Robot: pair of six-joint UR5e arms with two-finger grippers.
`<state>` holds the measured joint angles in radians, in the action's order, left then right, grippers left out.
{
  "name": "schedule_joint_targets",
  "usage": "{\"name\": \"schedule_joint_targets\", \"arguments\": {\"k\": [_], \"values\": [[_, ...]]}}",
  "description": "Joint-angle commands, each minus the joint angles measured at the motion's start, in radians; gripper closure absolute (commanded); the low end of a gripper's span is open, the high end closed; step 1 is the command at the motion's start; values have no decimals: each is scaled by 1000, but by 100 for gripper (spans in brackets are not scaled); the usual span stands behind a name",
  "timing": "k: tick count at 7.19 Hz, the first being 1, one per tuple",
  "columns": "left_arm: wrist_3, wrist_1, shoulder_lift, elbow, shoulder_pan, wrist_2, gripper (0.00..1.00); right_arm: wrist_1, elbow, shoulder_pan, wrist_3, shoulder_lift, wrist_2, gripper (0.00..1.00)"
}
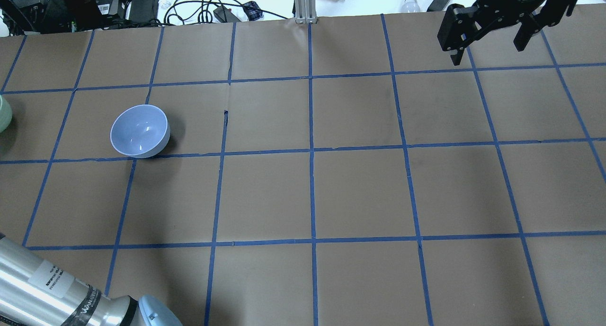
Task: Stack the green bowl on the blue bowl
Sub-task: 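Lower the left gripper onto the pale green bowl rim and close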
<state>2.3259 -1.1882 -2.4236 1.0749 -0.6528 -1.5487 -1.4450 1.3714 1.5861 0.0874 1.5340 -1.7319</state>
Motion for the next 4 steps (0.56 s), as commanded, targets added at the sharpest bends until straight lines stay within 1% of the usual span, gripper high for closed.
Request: {"name": "schedule_joint_targets", "arguments": {"k": [1, 2, 3, 4], "values": [[0, 10, -5, -1, -1, 1, 7, 0, 0, 0, 0, 0, 0, 0], [-2, 10, -5, 0, -2, 1, 14, 0, 0, 0, 0, 0, 0, 0], [0, 12, -5, 0, -2, 28, 21, 0, 0, 0, 0, 0, 0, 0], [0, 30, -5, 0, -2, 36, 26, 0, 0, 0, 0, 0, 0, 0]]}}
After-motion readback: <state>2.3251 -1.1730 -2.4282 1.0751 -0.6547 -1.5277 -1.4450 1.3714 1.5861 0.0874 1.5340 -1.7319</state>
